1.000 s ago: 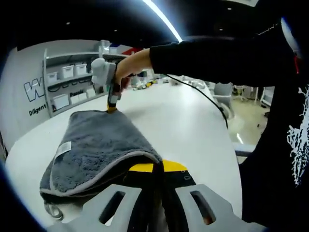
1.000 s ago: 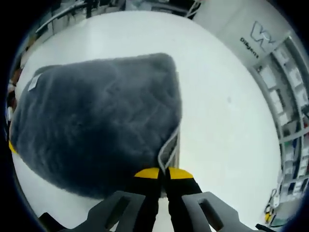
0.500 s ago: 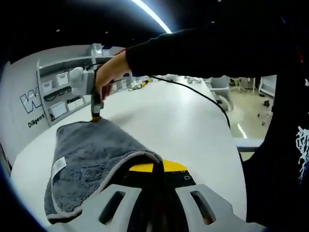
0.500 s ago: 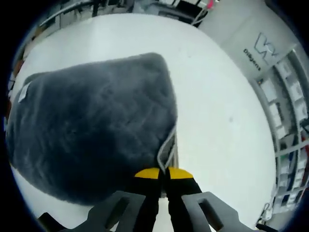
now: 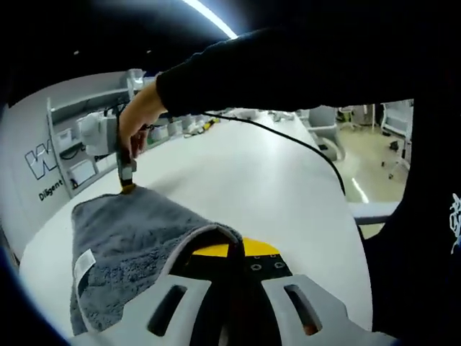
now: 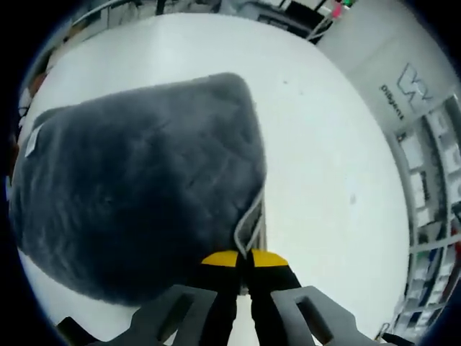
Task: Open the folded towel by lifting each exposed corner and separating the folded layers until the towel lies flat within the target outline without major curled edges
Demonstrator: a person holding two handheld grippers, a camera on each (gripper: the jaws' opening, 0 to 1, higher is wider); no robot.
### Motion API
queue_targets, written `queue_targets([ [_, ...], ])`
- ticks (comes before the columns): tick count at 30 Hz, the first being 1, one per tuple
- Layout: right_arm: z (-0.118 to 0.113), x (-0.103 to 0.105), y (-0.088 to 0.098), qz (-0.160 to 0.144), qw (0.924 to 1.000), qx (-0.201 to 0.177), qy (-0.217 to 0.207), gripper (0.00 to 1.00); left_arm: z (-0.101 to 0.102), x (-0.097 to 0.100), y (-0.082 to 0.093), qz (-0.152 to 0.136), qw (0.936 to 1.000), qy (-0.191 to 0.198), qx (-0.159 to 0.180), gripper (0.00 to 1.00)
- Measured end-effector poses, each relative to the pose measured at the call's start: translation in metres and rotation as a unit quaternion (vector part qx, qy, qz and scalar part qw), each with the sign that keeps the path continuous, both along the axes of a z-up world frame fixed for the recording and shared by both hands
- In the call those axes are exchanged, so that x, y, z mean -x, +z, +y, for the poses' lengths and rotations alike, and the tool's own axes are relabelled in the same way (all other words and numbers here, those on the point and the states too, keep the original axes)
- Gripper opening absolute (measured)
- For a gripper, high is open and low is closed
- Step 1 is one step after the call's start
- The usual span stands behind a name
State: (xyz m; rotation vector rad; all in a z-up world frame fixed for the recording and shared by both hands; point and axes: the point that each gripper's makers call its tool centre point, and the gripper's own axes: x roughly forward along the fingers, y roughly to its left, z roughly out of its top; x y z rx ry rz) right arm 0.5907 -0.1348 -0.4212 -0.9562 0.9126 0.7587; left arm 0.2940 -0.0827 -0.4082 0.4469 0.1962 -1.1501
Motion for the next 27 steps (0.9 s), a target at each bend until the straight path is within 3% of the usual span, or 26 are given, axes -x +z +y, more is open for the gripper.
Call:
queue_targets([
  [10,0.013,-0.006,0.001,0.002,0.9993,-0.029,0.025,0.0,-0.011,-0.002,-0.001,-0.023,0.9995,-0.013,-0.019,0.02],
  [27,0.04,-0.006,-0.001,0.0,0.9977,-0.03,0.06,0.0,-0.023,-0.01,-0.001,-0.043,0.9981,-0.014,-0.042,0.02],
])
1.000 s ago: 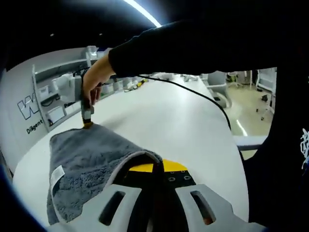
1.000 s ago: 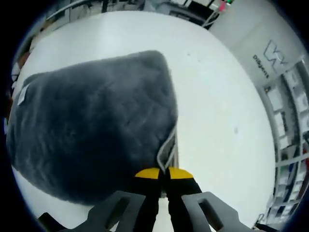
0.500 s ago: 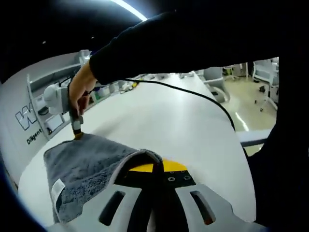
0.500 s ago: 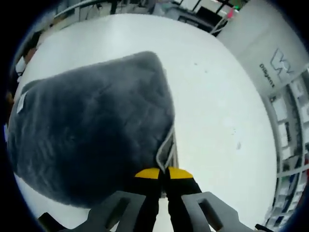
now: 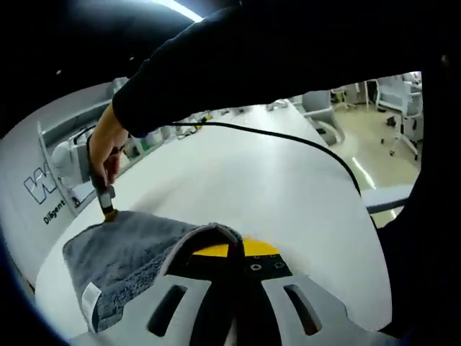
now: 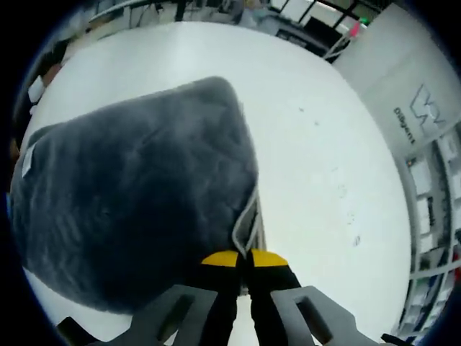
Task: Open the folded towel by lifting each exposed corner and separating the folded layers until the towel lies flat within the target outline without major curled edges
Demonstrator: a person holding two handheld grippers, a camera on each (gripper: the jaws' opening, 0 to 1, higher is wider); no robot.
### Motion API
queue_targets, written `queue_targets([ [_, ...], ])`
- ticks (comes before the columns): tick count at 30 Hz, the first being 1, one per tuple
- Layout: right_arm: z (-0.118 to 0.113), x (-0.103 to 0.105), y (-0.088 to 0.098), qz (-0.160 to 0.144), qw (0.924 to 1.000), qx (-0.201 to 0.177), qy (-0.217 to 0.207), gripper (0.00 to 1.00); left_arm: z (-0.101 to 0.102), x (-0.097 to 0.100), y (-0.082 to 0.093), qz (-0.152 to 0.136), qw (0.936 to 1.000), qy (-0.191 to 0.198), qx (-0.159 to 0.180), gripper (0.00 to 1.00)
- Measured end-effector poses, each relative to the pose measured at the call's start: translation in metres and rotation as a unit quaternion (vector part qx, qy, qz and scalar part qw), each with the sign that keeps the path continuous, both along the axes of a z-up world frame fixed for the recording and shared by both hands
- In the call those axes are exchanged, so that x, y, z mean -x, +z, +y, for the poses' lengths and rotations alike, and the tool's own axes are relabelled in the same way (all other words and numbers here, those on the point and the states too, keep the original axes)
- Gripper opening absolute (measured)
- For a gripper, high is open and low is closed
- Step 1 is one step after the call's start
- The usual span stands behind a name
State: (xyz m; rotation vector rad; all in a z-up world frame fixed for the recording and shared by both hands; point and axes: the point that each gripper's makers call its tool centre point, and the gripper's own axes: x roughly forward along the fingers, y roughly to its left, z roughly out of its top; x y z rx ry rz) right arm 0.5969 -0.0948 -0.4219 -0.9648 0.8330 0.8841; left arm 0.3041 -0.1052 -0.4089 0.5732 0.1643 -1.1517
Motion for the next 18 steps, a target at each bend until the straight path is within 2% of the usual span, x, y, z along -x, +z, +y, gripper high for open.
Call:
queue_targets([
  [5,0.008,0.001,-0.001,-0.002,0.9999,0.011,0.009,0.0,-0.001,-0.002,0.0,0.008,1.0,0.006,0.002,0.02],
  [11,0.018,-0.002,-0.002,-0.005,0.9991,0.031,0.028,0.0,-0.007,-0.005,-0.001,-0.011,0.9998,0.009,-0.016,0.02],
  [14,0.023,-0.004,-0.001,-0.017,0.9972,0.046,0.056,0.0,-0.008,-0.008,0.0,-0.014,0.9997,0.009,-0.017,0.02],
  [18,0.028,-0.006,-0.001,-0.019,0.997,0.044,0.062,0.0,-0.007,-0.01,-0.001,-0.019,0.9996,0.01,-0.02,0.02],
])
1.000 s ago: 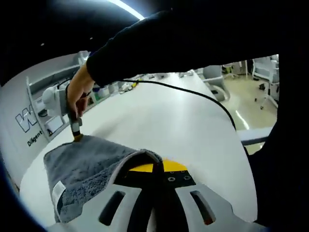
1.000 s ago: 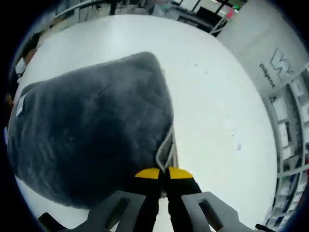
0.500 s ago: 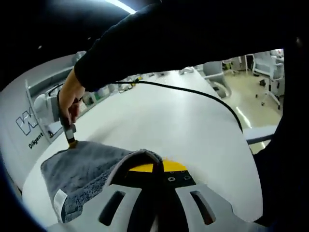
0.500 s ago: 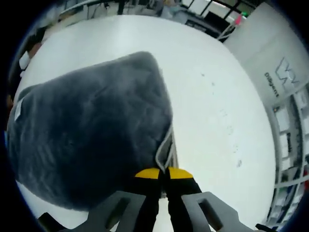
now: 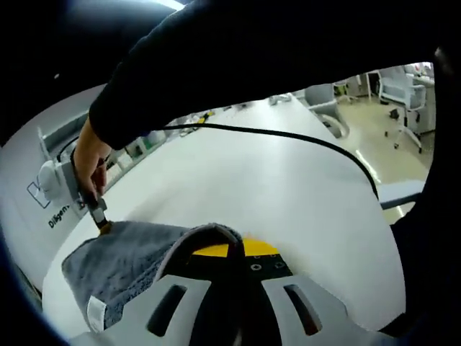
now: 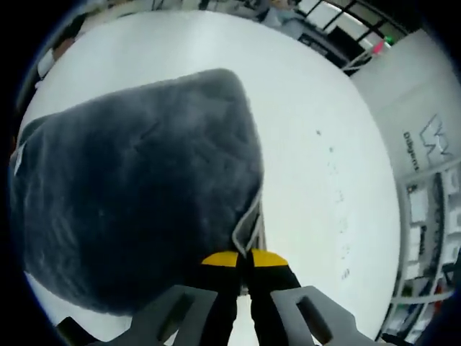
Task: Open the folded towel by lifting each exposed corner and separating the folded layers until the towel lies flat within the target outline without major curled edges
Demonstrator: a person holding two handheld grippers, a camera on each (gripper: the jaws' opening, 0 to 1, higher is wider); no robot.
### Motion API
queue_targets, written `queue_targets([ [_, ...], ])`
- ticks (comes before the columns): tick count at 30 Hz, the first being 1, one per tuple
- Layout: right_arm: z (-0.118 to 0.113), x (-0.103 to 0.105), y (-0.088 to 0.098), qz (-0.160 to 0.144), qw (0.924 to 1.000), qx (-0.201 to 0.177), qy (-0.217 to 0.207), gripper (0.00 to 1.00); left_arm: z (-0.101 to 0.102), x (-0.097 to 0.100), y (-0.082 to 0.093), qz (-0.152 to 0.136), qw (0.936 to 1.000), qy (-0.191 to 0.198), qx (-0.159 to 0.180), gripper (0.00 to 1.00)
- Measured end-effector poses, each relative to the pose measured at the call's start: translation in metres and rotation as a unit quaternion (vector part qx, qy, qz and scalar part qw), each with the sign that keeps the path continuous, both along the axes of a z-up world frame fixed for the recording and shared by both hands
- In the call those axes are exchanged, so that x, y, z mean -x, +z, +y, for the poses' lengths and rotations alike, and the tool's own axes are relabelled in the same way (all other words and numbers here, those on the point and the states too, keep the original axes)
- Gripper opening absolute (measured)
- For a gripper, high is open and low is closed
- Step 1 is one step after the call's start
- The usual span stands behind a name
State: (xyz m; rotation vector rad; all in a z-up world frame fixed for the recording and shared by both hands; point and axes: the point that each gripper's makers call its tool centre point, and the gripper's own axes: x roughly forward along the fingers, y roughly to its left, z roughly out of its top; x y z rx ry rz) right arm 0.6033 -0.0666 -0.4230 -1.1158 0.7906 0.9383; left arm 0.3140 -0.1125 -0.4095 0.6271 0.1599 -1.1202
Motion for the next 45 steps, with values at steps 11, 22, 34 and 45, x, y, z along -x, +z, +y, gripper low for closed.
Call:
queue_targets([
  [11,0.0,-0.004,-0.001,0.012,0.9993,0.03,-0.018,0.0,0.003,0.0,0.0,0.006,1.0,-0.002,0.004,0.02],
  [22,-0.001,-0.01,0.0,0.018,0.9994,0.015,-0.024,0.0,0.002,0.0,-0.001,0.011,0.9999,0.002,0.012,0.02],
  [34,0.0,-0.008,0.0,0.019,0.9992,0.022,-0.028,0.0,-0.001,0.001,-0.002,0.014,0.9998,-0.001,0.014,0.02],
  [45,0.0,-0.009,0.0,0.018,0.9994,0.012,-0.028,0.0,0.002,-0.003,0.021,-0.004,0.9979,0.011,0.063,0.07],
])
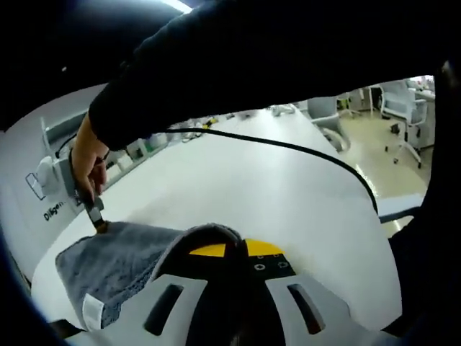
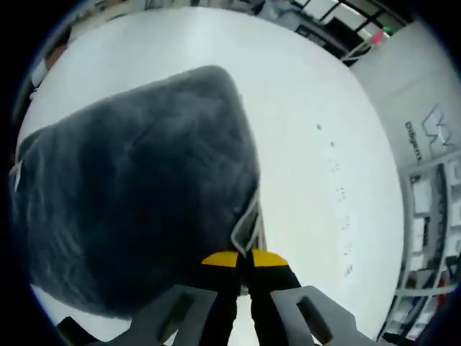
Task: Open the folded towel by lifting each exposed corner and separating the folded layers until the towel lies flat within the target outline without major curled edges
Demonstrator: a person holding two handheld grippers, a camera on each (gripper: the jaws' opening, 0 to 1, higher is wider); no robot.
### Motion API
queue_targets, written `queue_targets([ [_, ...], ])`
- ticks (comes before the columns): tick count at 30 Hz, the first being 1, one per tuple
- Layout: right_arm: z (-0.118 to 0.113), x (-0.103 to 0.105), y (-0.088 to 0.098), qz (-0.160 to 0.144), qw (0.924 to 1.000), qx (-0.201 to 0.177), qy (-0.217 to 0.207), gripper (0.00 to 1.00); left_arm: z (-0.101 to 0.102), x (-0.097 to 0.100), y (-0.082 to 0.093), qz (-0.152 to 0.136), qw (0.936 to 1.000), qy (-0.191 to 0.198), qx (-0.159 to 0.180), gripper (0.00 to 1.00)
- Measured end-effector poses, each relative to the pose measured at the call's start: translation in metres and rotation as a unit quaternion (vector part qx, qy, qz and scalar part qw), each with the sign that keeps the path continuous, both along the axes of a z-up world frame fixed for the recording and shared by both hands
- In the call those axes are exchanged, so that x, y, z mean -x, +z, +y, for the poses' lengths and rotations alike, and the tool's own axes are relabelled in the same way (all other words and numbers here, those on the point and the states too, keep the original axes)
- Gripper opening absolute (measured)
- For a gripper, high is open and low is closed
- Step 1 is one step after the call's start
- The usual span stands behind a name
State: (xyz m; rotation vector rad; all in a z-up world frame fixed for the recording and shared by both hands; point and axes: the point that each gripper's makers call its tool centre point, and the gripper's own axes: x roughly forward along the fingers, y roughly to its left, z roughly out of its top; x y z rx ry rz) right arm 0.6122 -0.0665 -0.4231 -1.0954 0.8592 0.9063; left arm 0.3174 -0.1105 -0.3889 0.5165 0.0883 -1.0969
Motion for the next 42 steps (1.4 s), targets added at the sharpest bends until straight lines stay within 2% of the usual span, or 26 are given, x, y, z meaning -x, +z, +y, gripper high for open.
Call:
queue_targets([
  [1,0.0,0.0,0.0,0.0,1.0,-0.001,0.0,0.0,0.001,0.002,0.008,-0.024,0.9997,-0.001,-0.002,0.08],
  [2,0.0,0.0,0.0,0.0,1.0,-0.001,0.001,0.0,0.001,0.005,0.016,-0.035,0.9993,-0.001,0.007,0.08],
  [6,0.0,0.0,0.0,-0.001,1.0,-0.006,0.001,0.0,0.006,0.017,0.037,-0.021,0.9989,-0.005,0.041,0.1],
  [9,-0.001,0.001,0.0,-0.005,0.9999,-0.01,0.003,0.0,0.008,0.033,0.053,0.014,0.9956,-0.025,0.09,0.13],
  [12,-0.001,0.002,0.001,-0.009,0.9998,-0.013,0.007,0.0,0.012,0.039,0.06,0.015,0.9954,-0.028,0.09,0.19],
  [16,-0.001,0.004,0.001,-0.015,0.9997,-0.018,0.004,0.0,0.021,0.039,0.067,0.025,0.9936,-0.026,0.107,0.22],
  [19,-0.001,0.005,0.001,-0.021,0.9996,-0.019,0.007,0.0,0.032,0.03,0.065,0.044,0.993,-0.012,0.109,0.33],
  [21,-0.002,0.006,0.002,-0.026,0.9993,-0.023,0.012,0.0,0.042,0.022,0.064,0.038,0.9938,0.008,0.105,0.42],
  [22,-0.002,0.006,0.003,-0.026,0.9993,-0.024,0.012,0.0,0.052,0.013,0.066,0.032,0.9931,0.032,0.108,0.5],
  [24,-0.003,0.004,0.005,-0.023,0.999,-0.039,0.007,0.02,0.059,0.007,0.067,0.031,0.9919,0.039,0.116,0.63],
  [26,-0.003,0.004,0.01,-0.021,0.9987,-0.046,0.006,0.05,0.072,-0.002,0.071,0.043,0.9872,0.057,0.142,0.74],
  [27,-0.004,0.001,0.013,-0.025,0.9984,-0.05,0.003,0.11,0.076,-0.005,0.074,0.042,0.9852,0.063,0.154,0.83],
  [28,-0.005,-0.003,0.017,-0.036,0.9981,-0.05,0.0,0.16,0.087,-0.015,0.077,0.038,0.9808,0.092,0.168,0.96],
  [29,-0.006,-0.006,0.02,-0.038,0.998,-0.05,-0.001,0.2,0.098,-0.022,0.079,0.033,0.9768,0.121,0.173,0.99],
  [31,-0.007,-0.007,0.024,-0.038,0.998,-0.052,-0.001,0.25,0.114,-0.029,0.073,0.045,0.9745,0.155,0.156,1.0],
  [33,-0.006,-0.006,0.029,-0.04,0.9978,-0.053,0.004,0.35,0.124,-0.036,0.075,0.052,0.9706,0.169,0.163,1.0],
  [35,-0.005,-0.011,0.039,-0.062,0.9963,-0.059,0.003,0.52,0.137,-0.042,0.077,0.053,0.9652,0.193,0.168,1.0],
  [36,-0.006,-0.016,0.046,-0.082,0.9946,-0.064,-0.003,0.6,0.145,-0.045,0.078,0.05,0.9636,0.205,0.165,1.0],
  [38,-0.007,-0.019,0.054,-0.097,0.9925,-0.073,-0.014,0.76,0.153,-0.049,0.078,0.051,0.9613,0.217,0.162,1.0],
  [40,-0.009,-0.017,0.06,-0.101,0.9914,-0.08,-0.022,0.83,0.161,-0.052,0.079,0.054,0.9583,0.226,0.166,1.0],
  [42,-0.007,-0.017,0.07,-0.121,0.9867,-0.105,-0.03,0.89,0.167,-0.052,0.082,0.054,0.9558,0.23,0.175,1.0],
])
